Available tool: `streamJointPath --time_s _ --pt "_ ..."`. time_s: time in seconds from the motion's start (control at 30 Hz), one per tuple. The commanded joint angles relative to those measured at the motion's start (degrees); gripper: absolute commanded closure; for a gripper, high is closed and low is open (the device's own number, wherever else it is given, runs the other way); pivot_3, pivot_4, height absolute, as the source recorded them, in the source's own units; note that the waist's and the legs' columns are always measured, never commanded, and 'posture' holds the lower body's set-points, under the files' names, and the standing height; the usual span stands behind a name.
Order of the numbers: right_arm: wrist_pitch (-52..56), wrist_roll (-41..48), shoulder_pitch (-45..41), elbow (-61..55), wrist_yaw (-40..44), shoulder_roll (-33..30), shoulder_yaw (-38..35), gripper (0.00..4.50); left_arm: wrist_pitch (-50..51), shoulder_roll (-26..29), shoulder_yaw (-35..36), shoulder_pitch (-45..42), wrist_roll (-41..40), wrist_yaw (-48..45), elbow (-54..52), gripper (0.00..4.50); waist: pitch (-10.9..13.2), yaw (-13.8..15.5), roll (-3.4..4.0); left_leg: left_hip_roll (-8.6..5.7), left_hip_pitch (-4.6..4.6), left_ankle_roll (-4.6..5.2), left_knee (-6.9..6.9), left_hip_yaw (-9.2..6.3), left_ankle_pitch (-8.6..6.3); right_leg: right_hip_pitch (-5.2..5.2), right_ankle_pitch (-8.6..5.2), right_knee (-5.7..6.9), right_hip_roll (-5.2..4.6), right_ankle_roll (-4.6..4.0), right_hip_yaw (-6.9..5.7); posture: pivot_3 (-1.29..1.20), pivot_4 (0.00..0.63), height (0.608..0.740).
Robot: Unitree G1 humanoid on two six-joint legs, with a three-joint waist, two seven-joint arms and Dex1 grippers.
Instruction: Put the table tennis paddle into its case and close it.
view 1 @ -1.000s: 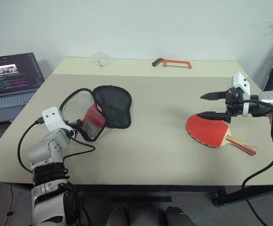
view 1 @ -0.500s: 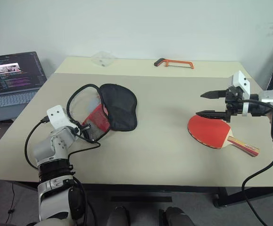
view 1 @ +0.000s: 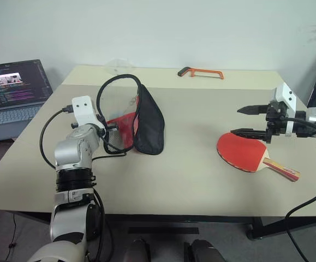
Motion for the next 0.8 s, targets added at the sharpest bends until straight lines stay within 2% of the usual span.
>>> streamJointPath --time_s 0.03,0.23,0.43,0.57,0.8 --pt "0.20 1.32 0.06 -2.40 -0.60 -1.79 -2.95 0.00 -3.12 1.34 -0.99 -2.78 3.32 2.12 0.57 4.47 0.00 -0.01 0.00 0.00 0.00 0.00 -0.01 0.00 0.00 0.00 0.00 0.00 0.00 0.00 0.00 0.00 0.150 0.740" --pt "0.39 2.14 1.44 -3.57 -1.25 -2.34 -3.48 0.00 -5.08 4.35 -0.43 -1.41 8.25 6.58 1.37 4.47 0.02 -0.24 -0.02 0.02 -0.02 -0.03 -0.04 0.00 -0.03 -0.01 0.00 -0.10 0.01 0.00 0.00 0.00 0.150 0.740" --pt "0.49 2.35 1.53 -3.84 -1.58 -1.99 -3.15 0.00 -1.73 4.95 -0.88 1.70 10.95 8.65 -3.45 4.47 0.02 -0.11 -0.03 0.02 -0.02 -0.07 -0.04 -0.01 -0.05 0.03 0.00 -0.16 -0.01 0.01 -0.01 0.00 0.150 0.740" --pt "0.13 2.09 0.54 -3.01 -1.53 -1.17 -2.42 0.00 2.48 2.94 -2.04 1.42 12.39 10.69 -6.18 4.47 0.09 -0.06 -0.15 0.02 -0.03 -0.08 -0.04 -0.03 -0.05 0.04 0.01 -0.16 -0.01 0.02 -0.04 0.00 0.150 0.740" --pt "0.19 1.94 0.12 -3.05 -1.84 -0.55 -2.18 0.00 8.01 -4.43 -4.38 -0.69 12.62 12.16 -10.21 4.47 0.10 0.17 -0.17 0.00 -0.04 -0.08 -0.03 -0.05 -0.05 0.14 0.05 -0.33 -0.03 0.09 -0.05 0.00 0.150 0.740"
